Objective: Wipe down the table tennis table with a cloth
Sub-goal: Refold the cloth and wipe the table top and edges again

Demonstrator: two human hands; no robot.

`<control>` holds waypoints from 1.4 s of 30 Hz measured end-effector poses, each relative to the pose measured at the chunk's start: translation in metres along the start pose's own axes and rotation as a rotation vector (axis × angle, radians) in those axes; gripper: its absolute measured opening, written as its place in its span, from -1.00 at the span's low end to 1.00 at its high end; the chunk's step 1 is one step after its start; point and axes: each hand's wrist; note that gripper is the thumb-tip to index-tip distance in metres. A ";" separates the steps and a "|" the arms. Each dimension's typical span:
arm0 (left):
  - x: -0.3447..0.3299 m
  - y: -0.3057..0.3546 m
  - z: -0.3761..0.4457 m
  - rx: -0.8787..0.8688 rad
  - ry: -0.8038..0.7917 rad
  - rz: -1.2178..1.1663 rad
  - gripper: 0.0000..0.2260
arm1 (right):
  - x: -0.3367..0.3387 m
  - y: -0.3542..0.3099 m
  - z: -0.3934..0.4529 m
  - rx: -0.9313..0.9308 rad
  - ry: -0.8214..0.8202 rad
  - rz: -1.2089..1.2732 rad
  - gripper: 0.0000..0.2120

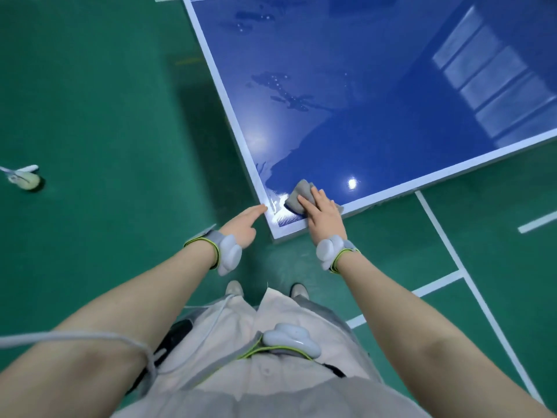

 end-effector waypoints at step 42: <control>0.124 -0.036 0.047 -0.137 -0.007 0.223 -0.42 | -0.051 -0.108 0.049 -0.101 0.053 0.078 -0.59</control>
Point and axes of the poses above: each hand's wrist, its own z-axis towards the middle knuckle, its own x-axis out of the back of the hand, y = z × x, and after that the axes turned 12 degrees about -x, right-handed
